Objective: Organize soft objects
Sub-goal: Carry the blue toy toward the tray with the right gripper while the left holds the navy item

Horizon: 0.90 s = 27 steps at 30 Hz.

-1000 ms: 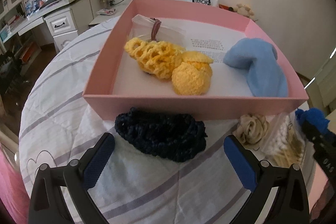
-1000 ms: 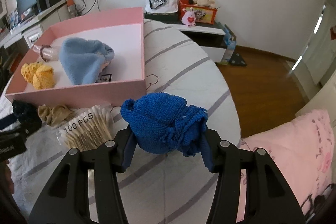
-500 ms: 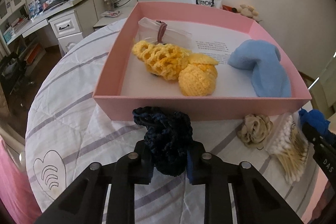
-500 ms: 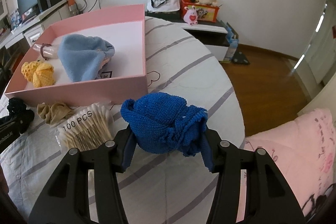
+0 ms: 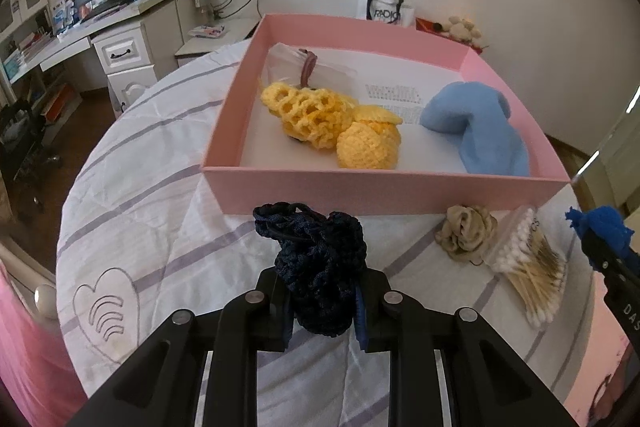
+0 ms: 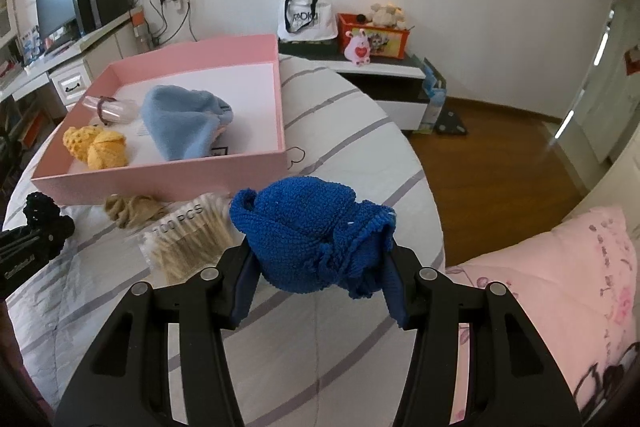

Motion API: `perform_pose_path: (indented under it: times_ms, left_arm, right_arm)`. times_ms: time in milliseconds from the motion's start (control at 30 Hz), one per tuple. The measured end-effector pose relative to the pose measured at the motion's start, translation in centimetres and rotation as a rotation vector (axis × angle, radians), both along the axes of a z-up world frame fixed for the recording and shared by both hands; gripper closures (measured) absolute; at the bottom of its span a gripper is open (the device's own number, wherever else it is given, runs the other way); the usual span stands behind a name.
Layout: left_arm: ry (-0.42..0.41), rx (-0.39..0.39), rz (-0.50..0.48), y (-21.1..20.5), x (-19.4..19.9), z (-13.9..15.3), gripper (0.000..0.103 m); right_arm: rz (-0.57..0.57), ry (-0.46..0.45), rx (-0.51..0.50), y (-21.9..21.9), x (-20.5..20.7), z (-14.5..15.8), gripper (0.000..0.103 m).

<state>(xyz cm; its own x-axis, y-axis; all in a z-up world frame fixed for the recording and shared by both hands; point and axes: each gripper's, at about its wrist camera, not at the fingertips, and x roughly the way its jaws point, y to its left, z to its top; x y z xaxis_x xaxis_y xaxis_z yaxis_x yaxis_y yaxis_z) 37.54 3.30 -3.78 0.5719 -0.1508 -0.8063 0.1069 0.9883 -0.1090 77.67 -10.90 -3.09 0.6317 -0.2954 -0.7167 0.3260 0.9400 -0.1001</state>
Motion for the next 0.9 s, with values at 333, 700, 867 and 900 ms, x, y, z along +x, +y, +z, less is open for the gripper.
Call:
perform_pose_path:
  times_ms: [333, 700, 867, 900]
  left_arm:
    - [-0.084, -0.02, -0.02, 1.4, -4.5, 3.0, 0.083]
    - [-0.197, -0.024, -0.039, 3.7, -11.2, 7.2, 0.083]
    - [-0.245, -0.03, -0.039, 4.5, -14.1, 8.9, 0.083]
    - [-0.256, -0.028, -0.039, 4.6, -14.6, 9.3, 0.083]
  right_arm:
    - [0.019, -0.059, -0.02, 2.9, -3.4, 2.2, 0.054]
    - [0.047, -0.163, -0.039, 6.6, -7.6, 5.2, 0.054]
    - [0.061, -0.204, -0.055, 7.8, -9.3, 6.5, 0.053]
    - [0.066, -0.214, -0.059, 8.1, -9.7, 6.8, 0.053]
